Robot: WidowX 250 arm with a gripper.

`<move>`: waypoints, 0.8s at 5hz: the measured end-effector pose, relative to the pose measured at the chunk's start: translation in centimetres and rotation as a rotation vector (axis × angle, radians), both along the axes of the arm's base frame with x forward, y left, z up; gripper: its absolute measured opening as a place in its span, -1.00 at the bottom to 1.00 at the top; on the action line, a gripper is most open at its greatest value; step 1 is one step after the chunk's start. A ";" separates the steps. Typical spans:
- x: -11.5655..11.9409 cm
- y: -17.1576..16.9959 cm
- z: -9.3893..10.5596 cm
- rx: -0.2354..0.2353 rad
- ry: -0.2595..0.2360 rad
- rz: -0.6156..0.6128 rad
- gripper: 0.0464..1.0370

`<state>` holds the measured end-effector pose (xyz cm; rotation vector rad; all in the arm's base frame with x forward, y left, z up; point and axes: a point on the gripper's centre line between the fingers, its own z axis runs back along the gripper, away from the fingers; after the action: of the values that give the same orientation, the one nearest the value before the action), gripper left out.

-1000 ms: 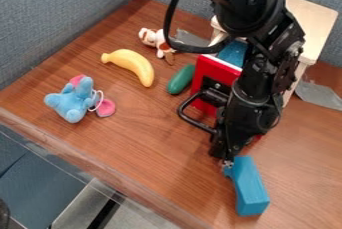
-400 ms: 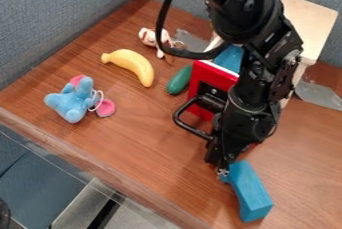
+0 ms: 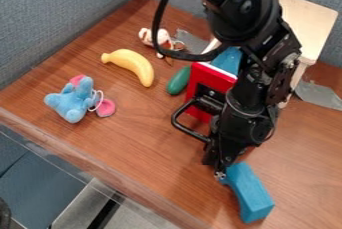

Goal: Open the drawer

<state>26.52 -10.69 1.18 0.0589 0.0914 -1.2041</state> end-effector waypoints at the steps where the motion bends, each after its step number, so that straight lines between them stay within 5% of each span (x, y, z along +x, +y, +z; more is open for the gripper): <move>1: -0.3 0.0 0.1 0.001 0.001 -0.003 -0.53; 2: -0.5 0.0 0.0 0.002 -0.002 0.002 -0.40; 4: -0.7 0.0 -0.1 0.018 0.017 0.051 0.79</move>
<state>25.86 -10.66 1.07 0.0613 0.1181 -1.1531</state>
